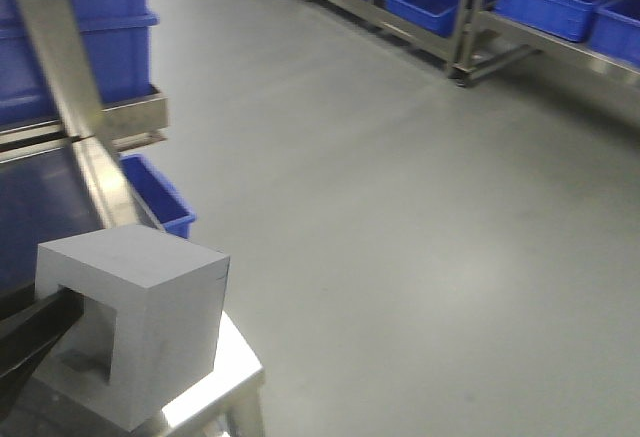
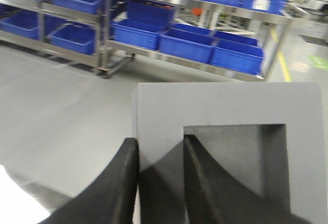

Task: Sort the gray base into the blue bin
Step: 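Drive the base away from the table holding the block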

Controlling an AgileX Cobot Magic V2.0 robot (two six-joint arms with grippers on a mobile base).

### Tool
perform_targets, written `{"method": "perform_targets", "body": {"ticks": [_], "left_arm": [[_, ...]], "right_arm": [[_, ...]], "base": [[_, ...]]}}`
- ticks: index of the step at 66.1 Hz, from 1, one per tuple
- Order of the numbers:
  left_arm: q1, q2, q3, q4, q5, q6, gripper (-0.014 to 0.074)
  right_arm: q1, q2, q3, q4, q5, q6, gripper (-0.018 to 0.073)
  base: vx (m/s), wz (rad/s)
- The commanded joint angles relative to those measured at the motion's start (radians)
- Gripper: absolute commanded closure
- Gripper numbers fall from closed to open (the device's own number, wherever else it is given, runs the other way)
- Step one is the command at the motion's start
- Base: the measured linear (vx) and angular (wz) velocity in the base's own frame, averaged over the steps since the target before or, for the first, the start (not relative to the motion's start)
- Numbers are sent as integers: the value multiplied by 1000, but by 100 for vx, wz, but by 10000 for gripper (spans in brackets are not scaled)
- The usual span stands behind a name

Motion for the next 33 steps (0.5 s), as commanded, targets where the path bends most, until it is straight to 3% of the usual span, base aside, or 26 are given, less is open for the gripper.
{"method": "perform_targets", "body": {"ticks": [1,33], "left_arm": [[-6,3,-31,-5,-108,-7,602],[-6,3,-31,-6,-108,-7,602]], "right_arm": [[0,-11,14,-10,-77,-5,568],[0,-11,14,-10,-77,-5,568]], "base": [[-10,-51],[-10,-65]]}}
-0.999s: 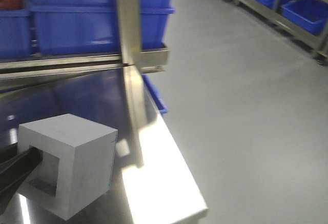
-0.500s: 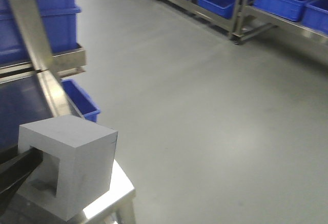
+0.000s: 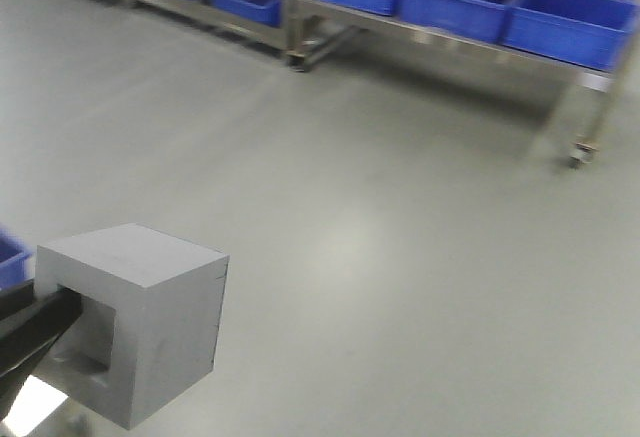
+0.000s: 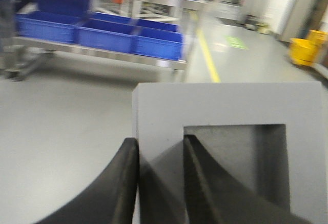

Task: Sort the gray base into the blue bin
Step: 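Drive the base away from the table holding the block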

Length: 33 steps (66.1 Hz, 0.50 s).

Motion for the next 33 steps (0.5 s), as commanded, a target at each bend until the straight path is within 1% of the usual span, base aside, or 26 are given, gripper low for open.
{"method": "perform_targets", "body": {"ticks": [1,10,33], "left_arm": [[-6,3,-31,-6,-108,-7,602],[-6,3,-31,-6,-108,-7,602],[-6,1,-31,-6,-107,-7,602]], "right_arm": [[0,-11,14,-10,-77,-5,568],[0,-11,14,-10,-77,-5,568],[0,-11,14,-10,-77,-5,568]], "base": [[-7,-88],[-5,-96],[1,-106]]}}
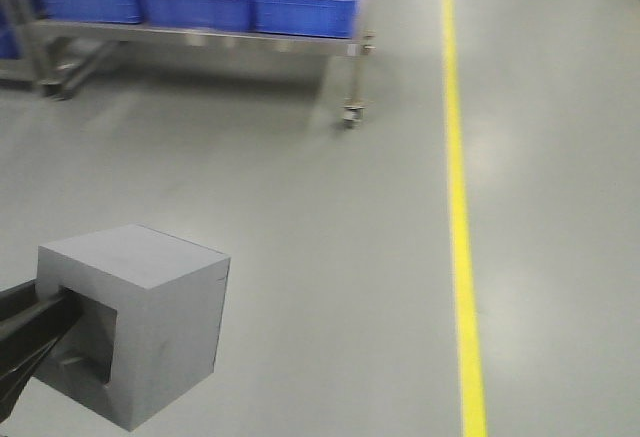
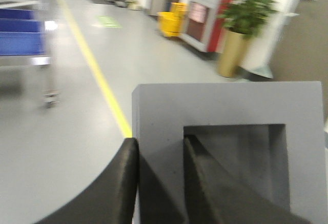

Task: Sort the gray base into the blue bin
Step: 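Drive the base away from the table holding the block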

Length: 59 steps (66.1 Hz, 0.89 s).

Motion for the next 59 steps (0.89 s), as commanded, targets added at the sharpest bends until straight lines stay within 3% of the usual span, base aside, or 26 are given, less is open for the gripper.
{"method": "perform_targets", "body": {"ticks": [1,24,59], "left_arm": [[-6,1,-31,-6,-107,-7,602],[-6,1,-31,-6,-107,-7,602],[-6,1,-31,-6,-107,-7,602]], "right_arm": [[0,-11,14,-10,-77,-5,568],[0,-11,14,-10,-77,-5,568],[0,-11,14,-10,-77,-5,568]], "base": [[9,-88],[13,-52],[24,2]]}}
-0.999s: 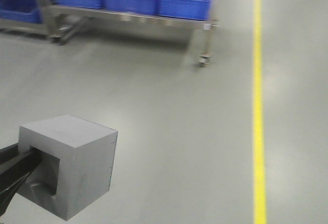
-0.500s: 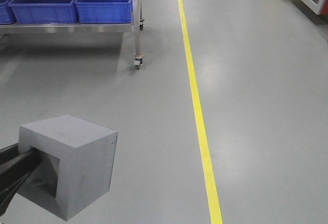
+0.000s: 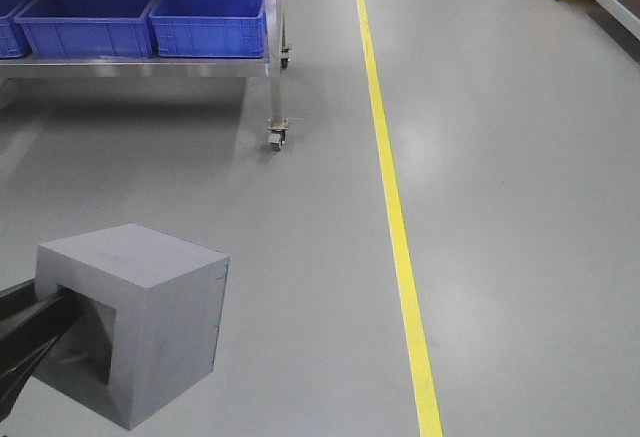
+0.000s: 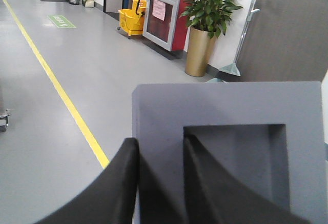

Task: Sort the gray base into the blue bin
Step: 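Drive the base away from the table holding the block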

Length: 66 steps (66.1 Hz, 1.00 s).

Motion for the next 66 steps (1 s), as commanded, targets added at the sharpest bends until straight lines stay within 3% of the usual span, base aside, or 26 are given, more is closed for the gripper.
{"method": "perform_targets", "body": {"ticks": [1,66], "left_arm": [[-6,1,-31,-6,-107,-7,602],[-6,1,-31,-6,-107,-7,602]], "right_arm": [[0,-11,14,-10,-77,-5,568],[0,-11,14,-10,-77,-5,568]], "base": [[33,9],[38,2]]}}
